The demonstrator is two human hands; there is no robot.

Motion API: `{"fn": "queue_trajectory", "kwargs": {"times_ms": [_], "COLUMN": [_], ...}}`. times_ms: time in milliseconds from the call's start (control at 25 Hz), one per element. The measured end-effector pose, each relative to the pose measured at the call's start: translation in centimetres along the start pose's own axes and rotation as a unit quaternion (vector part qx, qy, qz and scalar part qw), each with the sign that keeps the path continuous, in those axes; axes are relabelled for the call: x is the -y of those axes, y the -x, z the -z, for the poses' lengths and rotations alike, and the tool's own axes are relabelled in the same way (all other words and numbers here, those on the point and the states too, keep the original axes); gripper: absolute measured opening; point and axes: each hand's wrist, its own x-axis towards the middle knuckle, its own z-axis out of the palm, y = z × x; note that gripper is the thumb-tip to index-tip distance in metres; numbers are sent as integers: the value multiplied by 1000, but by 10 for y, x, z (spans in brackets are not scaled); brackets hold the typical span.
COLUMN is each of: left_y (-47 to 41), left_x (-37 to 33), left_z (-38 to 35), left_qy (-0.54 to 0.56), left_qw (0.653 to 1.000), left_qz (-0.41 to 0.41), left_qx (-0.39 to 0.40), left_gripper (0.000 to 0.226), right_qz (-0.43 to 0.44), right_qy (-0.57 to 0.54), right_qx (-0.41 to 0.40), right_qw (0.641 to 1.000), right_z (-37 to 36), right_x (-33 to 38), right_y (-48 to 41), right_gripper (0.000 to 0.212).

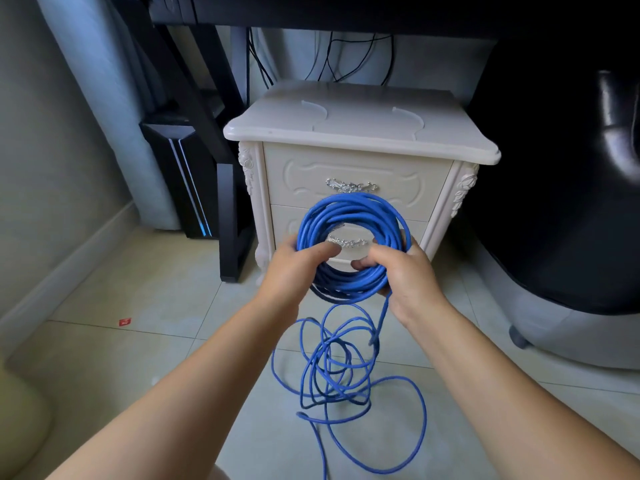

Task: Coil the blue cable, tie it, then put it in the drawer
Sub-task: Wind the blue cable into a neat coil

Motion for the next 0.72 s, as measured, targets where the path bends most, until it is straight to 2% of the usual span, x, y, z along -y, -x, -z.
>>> {"fn": "queue_trajectory", "kwargs": {"times_ms": [160, 280, 360, 440, 520, 720], "left_y": [2, 1, 4, 8, 9, 8], "left_x": [-8, -8, -6, -6, -7, -11], "left_z": [5, 11, 12, 11, 9, 5], "left_qy": [-80, -198, -300, -326, -303, -156], "left_qw": [991, 960, 923, 915, 929, 976], "left_qz": [-110, -191, -229, -223, -202, -140], "left_qx": [9, 42, 69, 80, 74, 62], "left_gripper": [53, 68, 67, 45, 26, 26], "right_qz": [67, 134, 180, 198, 204, 171], "right_qy": [157, 310, 410, 463, 450, 302], "right_qx": [12, 40, 57, 62, 62, 61], "right_qw": [985, 941, 892, 862, 867, 936], "right_z": [1, 1, 0, -2, -2, 0], "right_x": [0, 7, 11, 11, 10, 14], "right_y": [3, 9, 12, 14, 15, 14], "right_gripper": [31, 30, 28, 29, 32, 46]}}
